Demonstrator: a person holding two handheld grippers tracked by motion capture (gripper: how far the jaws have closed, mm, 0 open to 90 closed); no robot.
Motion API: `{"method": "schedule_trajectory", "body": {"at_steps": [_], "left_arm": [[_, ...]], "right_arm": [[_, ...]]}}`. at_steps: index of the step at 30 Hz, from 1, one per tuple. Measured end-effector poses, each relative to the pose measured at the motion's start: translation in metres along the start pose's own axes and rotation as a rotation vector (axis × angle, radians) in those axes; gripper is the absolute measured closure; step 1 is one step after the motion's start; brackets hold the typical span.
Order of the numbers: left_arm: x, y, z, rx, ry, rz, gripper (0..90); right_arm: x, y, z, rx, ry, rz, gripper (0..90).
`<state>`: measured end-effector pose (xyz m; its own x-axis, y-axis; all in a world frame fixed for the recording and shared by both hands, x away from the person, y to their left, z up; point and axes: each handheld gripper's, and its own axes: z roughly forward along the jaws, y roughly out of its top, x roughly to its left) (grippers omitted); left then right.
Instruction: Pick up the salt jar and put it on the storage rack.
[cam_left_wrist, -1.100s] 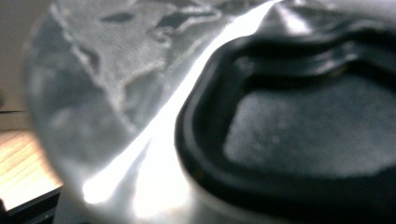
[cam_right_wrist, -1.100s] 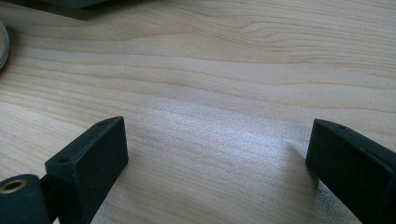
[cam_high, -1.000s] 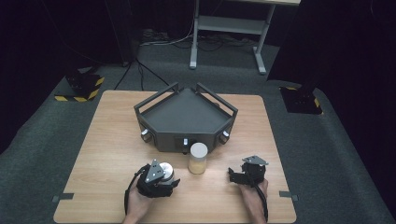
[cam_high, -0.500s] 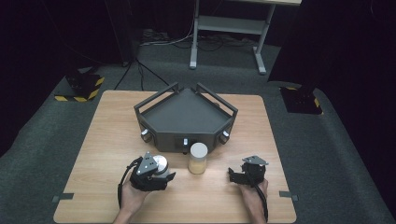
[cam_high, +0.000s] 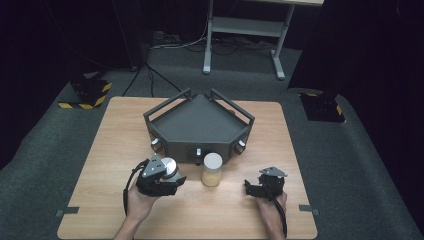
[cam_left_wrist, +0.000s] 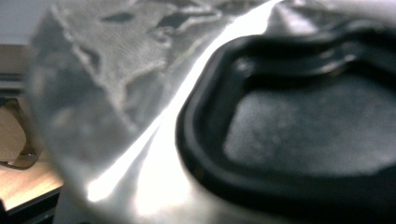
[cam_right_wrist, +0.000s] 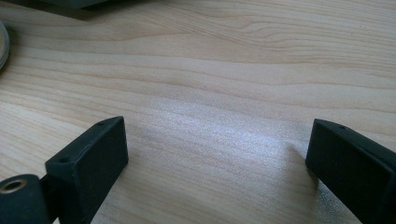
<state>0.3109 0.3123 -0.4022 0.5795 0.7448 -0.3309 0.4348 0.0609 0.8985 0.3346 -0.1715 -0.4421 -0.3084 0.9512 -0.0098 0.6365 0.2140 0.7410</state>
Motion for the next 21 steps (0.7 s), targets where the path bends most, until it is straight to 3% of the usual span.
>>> {"method": "schedule_trajectory", "body": {"at_steps": [14, 21], "left_arm": [[0.003, 0.03, 0.015, -0.014, 0.038, -0.017, 30.6], [0.002, 0.048, 0.024, -0.02, 0.06, 0.0, 30.7]], "right_arm": [[0.0, 0.0, 0.0, 0.0, 0.0, 0.0, 5.4], [0.0, 0.0, 0.0, 0.0, 0.0, 0.0, 5.4]]}}
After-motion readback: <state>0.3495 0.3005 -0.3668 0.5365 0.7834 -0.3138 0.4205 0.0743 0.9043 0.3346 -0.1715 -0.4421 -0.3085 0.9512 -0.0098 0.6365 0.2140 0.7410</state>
